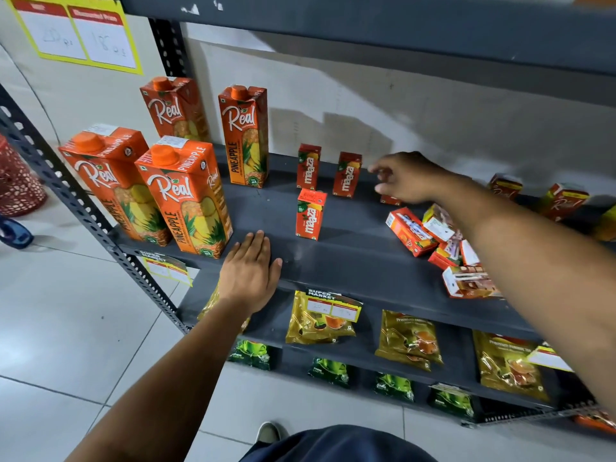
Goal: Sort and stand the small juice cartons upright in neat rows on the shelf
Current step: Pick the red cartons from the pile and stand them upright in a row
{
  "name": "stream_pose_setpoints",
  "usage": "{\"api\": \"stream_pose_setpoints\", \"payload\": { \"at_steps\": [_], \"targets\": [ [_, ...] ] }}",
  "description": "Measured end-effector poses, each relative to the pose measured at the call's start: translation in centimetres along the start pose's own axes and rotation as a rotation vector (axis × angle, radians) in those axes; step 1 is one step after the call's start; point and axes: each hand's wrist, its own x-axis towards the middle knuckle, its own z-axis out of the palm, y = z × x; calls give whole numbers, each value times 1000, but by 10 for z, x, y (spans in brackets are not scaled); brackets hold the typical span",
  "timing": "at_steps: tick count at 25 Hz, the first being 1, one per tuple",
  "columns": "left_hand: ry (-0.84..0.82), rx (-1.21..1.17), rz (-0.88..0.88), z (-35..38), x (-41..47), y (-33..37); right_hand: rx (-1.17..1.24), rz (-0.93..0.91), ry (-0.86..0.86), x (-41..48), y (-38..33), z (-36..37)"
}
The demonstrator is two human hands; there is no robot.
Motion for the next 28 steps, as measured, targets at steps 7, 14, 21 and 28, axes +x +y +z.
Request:
{"api": "stream_pose_setpoints", "payload": {
  "at_steps": [7, 14, 21, 28],
  "targets": [
    [17, 14, 0, 1, 0, 1, 64, 344, -116, -49, 97, 15],
    [16, 11, -8, -1, 0, 4, -8, 316, -201, -67, 92, 22],
    [15, 22, -18, 0, -1, 4, -75, 278, -181, -83, 100, 41],
    [11, 13, -15, -1, -1, 4, -262, 39, -206, -72, 102, 24]
  ]
}}
